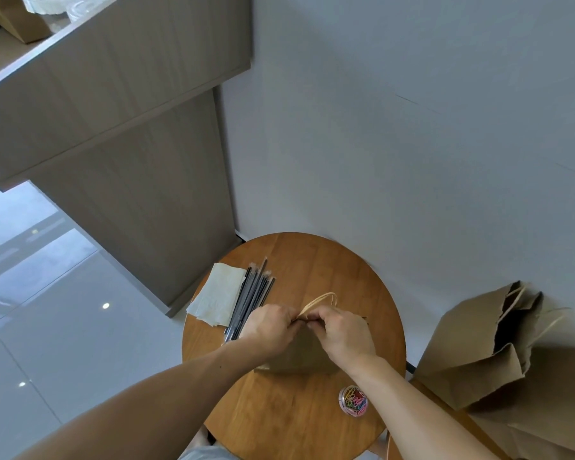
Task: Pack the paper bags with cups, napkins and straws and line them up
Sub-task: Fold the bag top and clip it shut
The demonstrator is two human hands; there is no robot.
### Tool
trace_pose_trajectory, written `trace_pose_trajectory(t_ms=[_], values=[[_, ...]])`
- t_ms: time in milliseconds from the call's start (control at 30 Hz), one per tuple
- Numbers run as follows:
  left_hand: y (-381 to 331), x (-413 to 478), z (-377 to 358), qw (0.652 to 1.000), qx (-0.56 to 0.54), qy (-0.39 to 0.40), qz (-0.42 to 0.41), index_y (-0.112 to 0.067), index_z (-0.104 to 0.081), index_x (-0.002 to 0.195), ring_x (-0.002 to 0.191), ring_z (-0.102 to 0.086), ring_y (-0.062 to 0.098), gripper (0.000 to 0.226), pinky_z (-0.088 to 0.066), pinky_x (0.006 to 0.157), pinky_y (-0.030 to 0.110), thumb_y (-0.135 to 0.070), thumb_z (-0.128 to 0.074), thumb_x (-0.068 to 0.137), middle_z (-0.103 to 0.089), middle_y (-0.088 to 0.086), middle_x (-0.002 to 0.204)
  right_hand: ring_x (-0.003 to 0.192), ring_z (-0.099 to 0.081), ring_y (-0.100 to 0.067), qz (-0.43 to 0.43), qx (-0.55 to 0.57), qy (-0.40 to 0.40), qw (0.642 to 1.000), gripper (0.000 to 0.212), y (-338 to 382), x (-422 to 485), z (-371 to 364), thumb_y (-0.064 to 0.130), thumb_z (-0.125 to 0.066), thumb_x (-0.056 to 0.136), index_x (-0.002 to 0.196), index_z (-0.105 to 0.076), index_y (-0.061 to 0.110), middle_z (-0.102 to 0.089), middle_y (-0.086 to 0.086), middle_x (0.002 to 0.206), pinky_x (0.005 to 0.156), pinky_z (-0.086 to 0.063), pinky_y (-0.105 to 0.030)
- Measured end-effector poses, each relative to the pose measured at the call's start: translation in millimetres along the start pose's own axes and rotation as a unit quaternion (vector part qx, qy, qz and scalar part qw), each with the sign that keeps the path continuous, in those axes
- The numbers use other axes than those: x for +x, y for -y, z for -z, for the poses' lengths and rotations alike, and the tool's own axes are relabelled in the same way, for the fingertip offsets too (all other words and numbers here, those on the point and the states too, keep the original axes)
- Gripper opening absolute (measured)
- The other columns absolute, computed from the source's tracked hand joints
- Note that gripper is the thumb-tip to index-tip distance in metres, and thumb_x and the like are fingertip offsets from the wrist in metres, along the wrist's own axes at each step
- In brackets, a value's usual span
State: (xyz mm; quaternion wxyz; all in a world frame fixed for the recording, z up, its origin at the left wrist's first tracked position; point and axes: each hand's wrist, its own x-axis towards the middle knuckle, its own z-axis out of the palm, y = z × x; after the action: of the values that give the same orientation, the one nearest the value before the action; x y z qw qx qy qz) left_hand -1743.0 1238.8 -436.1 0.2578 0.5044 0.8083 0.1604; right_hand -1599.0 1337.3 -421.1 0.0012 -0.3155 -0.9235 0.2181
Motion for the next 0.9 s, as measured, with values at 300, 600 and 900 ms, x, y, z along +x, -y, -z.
trace_pose_trajectory(t_ms=[300,600,900], values=[[-1.2,2.0,5.1,1.0,0.003,0.009,0.018,-0.026,-0.07,0.099,0.082,-0.063,0.015,0.022,-0.049,0.067,0.028,-0.04,-0.053,0.098,-0.067,-0.005,0.087,0.097,-0.067,-0.012,0.047,0.014,-0.037,0.998,0.023,1.9,-1.7,6.5,0.038,-0.058,0.097,0.114,-0.069,0.026,-0.071,0.009,0.11,0.08,-0.055,-0.03],[26.2,-12.2,10.5,0.997,-0.041,0.053,0.039,-0.038,-0.064,0.116,0.096,-0.059,0.0,0.034,-0.051,0.078,0.017,-0.039,-0.069,0.083,-0.063,-0.022,0.104,0.076,-0.054,0.005,-0.039,0.126,-0.179,0.975,0.047,-50.4,-39.0,0.6,0.055,-0.069,0.082,0.118,-0.053,0.03,-0.047,0.02,0.115,0.067,-0.046,-0.008],[57.5,-39.3,6.7,0.993,-0.059,0.022,0.101,-0.04,-0.07,0.113,0.089,-0.058,-0.001,0.028,-0.046,0.072,0.013,-0.024,-0.064,0.09,-0.063,-0.025,0.099,0.069,-0.07,-0.008,-0.198,0.344,-0.048,0.916,0.012,-55.5,-39.2,-22.4,0.022,-0.066,0.093,0.105,-0.067,0.026,-0.073,0.008,0.079,0.062,-0.058,-0.025]])
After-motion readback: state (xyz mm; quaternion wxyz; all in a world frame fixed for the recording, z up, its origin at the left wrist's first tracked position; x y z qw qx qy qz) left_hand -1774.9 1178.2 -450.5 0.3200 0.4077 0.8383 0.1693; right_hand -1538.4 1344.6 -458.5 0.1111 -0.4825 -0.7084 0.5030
